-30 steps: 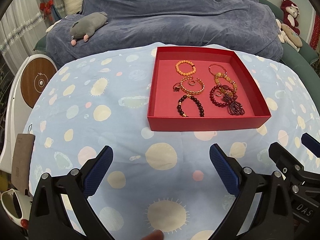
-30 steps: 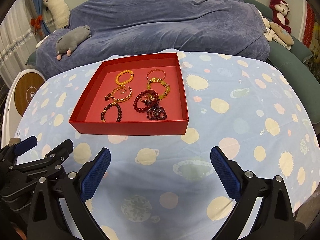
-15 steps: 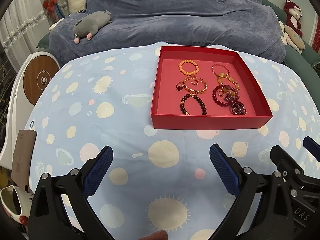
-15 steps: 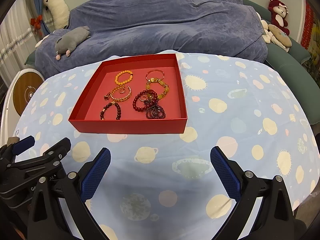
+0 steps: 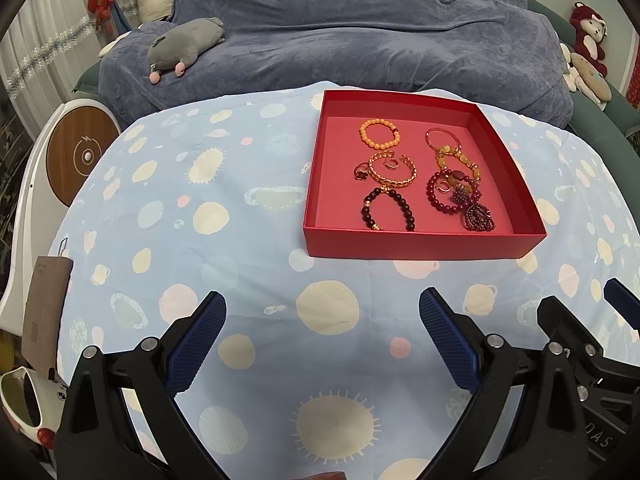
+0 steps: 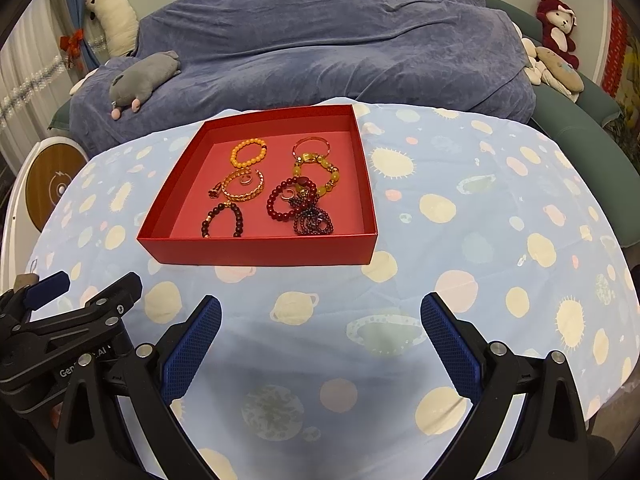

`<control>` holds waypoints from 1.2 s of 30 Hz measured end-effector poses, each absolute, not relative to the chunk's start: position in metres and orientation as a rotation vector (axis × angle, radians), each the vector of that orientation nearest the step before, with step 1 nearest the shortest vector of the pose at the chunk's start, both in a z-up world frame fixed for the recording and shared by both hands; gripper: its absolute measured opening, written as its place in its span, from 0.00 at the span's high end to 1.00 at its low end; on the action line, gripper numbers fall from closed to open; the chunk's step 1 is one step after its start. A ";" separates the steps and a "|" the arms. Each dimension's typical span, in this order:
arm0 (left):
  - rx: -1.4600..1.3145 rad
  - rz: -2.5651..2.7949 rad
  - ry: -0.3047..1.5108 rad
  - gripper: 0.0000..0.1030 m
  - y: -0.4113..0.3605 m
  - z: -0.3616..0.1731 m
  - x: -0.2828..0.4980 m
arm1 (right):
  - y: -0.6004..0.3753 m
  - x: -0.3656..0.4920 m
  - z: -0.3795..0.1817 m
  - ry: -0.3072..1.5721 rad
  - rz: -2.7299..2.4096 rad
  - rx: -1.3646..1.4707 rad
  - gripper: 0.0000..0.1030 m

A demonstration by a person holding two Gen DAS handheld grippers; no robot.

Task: Organize jewelry

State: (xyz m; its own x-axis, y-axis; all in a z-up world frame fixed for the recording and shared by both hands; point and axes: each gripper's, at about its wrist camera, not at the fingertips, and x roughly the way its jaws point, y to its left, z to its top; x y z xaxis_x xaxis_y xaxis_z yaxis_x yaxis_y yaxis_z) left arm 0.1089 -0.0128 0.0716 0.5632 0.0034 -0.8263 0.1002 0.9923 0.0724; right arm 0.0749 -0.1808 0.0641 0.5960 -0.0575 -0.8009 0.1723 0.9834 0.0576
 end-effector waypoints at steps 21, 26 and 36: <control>0.113 -0.047 0.969 0.10 -0.013 0.072 0.110 | -0.181 0.075 0.063 0.925 -0.134 0.139 0.07; 0.120 -0.044 0.961 0.10 -0.013 0.073 0.109 | -0.181 0.075 0.063 0.924 -0.135 0.138 0.07; 0.129 -0.045 0.954 0.10 -0.014 0.074 0.108 | -0.182 0.075 0.064 0.924 -0.134 0.138 0.07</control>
State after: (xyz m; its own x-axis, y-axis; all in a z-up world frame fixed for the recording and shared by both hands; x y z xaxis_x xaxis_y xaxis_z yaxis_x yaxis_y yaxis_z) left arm 0.1081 -0.0141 0.0737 0.5781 0.0185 -0.8158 0.0954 0.9913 0.0901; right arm 0.0751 -0.1819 0.0636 0.5953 -0.0561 -0.8015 0.1745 0.9828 0.0608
